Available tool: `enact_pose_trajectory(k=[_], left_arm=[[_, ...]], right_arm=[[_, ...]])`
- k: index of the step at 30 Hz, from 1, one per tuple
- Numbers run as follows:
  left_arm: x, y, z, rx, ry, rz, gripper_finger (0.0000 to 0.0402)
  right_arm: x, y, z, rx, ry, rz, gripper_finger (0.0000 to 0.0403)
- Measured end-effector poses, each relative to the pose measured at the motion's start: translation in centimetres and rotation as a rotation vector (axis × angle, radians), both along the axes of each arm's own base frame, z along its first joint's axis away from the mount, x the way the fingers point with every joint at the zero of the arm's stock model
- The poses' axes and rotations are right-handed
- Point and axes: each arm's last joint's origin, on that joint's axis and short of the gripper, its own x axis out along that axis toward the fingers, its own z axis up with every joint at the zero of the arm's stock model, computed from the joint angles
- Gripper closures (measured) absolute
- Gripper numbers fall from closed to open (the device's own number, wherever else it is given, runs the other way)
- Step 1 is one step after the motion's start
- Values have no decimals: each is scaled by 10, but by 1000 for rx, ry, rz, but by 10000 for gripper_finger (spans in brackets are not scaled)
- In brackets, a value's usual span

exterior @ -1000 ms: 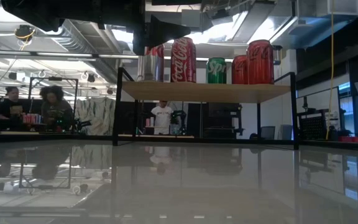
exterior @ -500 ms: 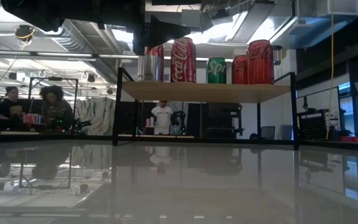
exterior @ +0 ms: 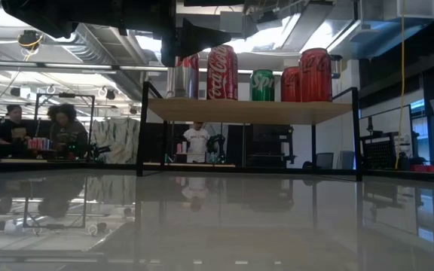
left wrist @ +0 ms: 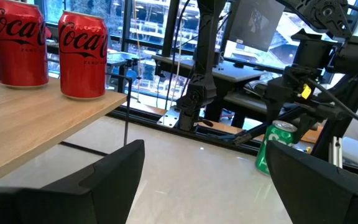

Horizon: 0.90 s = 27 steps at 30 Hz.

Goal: Place canned beverage on shelf
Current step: Put the green soda can aligned with the other green soda can on the shelf

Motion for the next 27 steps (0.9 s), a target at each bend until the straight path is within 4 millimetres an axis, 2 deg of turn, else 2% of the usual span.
enact_pose_trajectory(k=[5,11,19,27], left_arm=[[0,0,0,0,0,0,76],[0,0,0,0,0,0,76],[0,0,0,0,0,1,76],[0,0,0,1,0,1,76]], right_arm=[[3,-1,0,-28,-70,76,122],[23,-9,0,-57,-106,259,94],[72,-39,0,-102,-127,597,114],[125,-79,2,-126,-249,869,103]])
